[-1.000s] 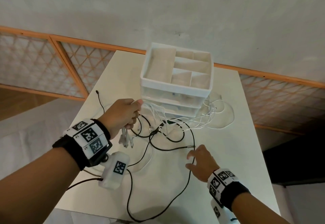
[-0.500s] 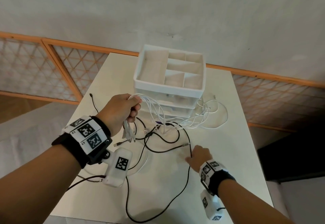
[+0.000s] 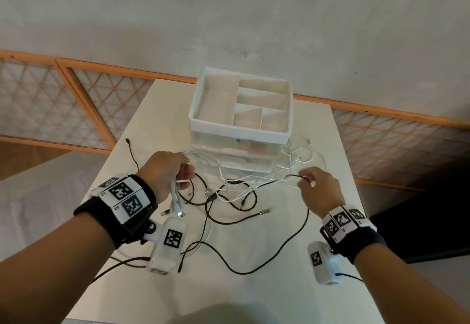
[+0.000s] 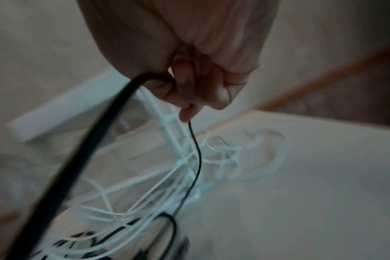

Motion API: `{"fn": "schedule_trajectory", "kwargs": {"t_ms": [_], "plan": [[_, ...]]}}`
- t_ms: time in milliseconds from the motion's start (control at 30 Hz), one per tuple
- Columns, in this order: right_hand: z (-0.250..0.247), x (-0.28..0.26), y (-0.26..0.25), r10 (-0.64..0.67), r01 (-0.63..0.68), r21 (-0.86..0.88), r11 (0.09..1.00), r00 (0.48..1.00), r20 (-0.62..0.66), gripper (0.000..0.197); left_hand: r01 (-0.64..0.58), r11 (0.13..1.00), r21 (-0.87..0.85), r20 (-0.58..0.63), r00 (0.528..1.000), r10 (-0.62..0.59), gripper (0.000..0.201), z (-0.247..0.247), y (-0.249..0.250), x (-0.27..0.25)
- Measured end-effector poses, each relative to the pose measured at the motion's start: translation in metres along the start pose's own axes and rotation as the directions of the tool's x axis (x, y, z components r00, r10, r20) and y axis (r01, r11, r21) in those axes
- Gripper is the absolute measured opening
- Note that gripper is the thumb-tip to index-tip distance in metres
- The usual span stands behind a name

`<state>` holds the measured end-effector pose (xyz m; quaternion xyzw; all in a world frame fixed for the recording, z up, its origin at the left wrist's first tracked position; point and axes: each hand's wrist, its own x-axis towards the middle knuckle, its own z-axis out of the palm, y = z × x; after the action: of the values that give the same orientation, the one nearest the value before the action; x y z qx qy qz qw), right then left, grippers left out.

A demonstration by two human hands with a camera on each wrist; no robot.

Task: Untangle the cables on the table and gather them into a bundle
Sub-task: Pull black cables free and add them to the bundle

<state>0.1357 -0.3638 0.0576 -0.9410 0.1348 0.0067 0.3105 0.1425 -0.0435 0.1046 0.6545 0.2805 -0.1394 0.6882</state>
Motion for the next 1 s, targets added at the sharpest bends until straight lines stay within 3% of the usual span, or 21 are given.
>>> {"fn": "schedule_trajectory", "kwargs": {"t_ms": [67,167,267,333,400,500,567,667,767,867,933,1000], "plan": [[-0.006,-0.009,-0.030,-0.233,0.230,0.054,0.972,0.970,0.065,0.022,0.015,0.996,-0.092,0.011,1.000,-0.014,0.016,0.007,0.003,-0.001],[-0.010,-0.029,-0.068,-0.518,0.507,0.115,0.854,0.848,0.113,0.025,-0.059,0.975,-0.215,0.158,0.983,0.094,0.020,0.021,0.014,-0.007],[-0.017,-0.040,-0.101,-0.674,0.659,0.155,0.736,0.735,0.079,0.032,-0.207,0.963,-0.171,0.384,0.887,0.258,0.016,0.037,0.020,-0.022],[-0.025,-0.038,-0.117,-0.706,0.697,0.206,0.687,0.707,-0.038,0.035,-0.297,0.950,-0.100,0.462,0.832,0.308,0.011,0.048,0.018,-0.030],[-0.037,-0.029,-0.124,-0.669,0.678,0.245,0.693,0.732,-0.132,0.031,-0.316,0.945,-0.083,0.482,0.817,0.316,0.012,0.053,0.014,-0.033],[-0.057,-0.014,-0.123,-0.570,0.610,0.275,0.743,0.792,-0.217,0.026,-0.236,0.965,-0.114,0.505,0.823,0.261,0.015,0.044,0.006,-0.031],[-0.069,-0.005,-0.119,-0.515,0.587,0.271,0.763,0.805,-0.294,0.025,-0.221,0.972,-0.080,0.505,0.832,0.230,0.015,0.033,0.000,-0.026],[-0.078,0.005,-0.111,-0.431,0.539,0.308,0.784,0.830,-0.353,0.022,-0.280,0.960,0.027,0.477,0.847,0.234,0.014,0.017,-0.006,-0.016],[-0.068,0.016,-0.089,-0.380,0.430,0.150,0.890,0.883,-0.277,0.012,-0.357,0.932,0.056,0.425,0.854,0.301,0.012,0.005,0.002,-0.011],[-0.048,0.031,-0.047,-0.164,0.153,-0.169,0.974,0.985,-0.057,0.014,-0.384,0.923,0.005,0.326,0.873,0.361,0.019,-0.004,0.024,-0.013],[-0.037,0.041,-0.018,0.049,-0.032,-0.319,0.947,0.998,0.046,0.018,-0.378,0.924,-0.063,0.309,0.873,0.378,0.016,-0.007,0.037,-0.017],[-0.035,0.048,-0.008,0.178,-0.147,-0.295,0.944,0.981,0.081,0.020,-0.389,0.919,-0.064,0.332,0.860,0.387,0.018,-0.008,0.043,-0.020]]}}
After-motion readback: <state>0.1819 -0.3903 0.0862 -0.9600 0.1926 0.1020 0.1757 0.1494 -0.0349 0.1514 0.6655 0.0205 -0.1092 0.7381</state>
